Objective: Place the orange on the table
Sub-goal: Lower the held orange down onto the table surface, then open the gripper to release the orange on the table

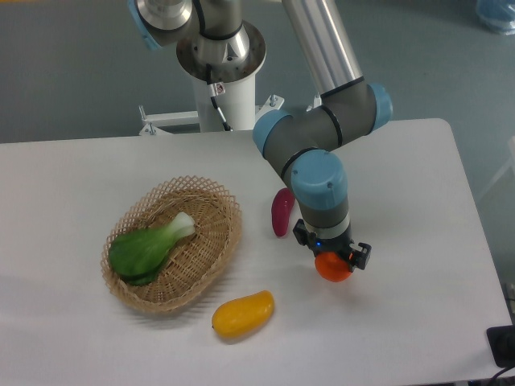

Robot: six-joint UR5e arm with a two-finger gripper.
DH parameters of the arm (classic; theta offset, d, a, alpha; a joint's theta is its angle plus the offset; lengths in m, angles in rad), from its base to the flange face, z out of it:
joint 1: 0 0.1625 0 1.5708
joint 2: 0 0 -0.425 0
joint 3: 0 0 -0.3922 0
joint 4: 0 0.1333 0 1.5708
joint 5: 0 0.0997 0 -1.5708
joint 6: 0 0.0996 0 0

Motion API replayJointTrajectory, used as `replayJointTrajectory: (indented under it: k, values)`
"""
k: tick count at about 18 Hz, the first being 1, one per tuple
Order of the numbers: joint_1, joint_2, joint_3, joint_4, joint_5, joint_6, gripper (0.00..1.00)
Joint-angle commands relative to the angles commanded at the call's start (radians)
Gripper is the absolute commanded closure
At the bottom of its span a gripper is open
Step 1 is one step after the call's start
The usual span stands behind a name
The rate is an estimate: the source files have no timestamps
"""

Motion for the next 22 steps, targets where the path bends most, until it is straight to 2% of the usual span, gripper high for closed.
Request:
replayJointTrajectory:
  k: [3,6,12,18,22]
  values:
    - [0.002,0.003,-0.011,0.002,0.002,0.005,0.17]
    - [0.002,0.011,-0.014,0.002,0.0,0.014,0.0]
    - [0.012,0.04,-0.018,0.003,-0.021,0.008,0.0]
    - [0.08,0.09,-0.014,-0.002,-0.236,0.002,0.0]
    - [0.101,0.094,-0.005,-0.008,-0.239,0.005,0.0]
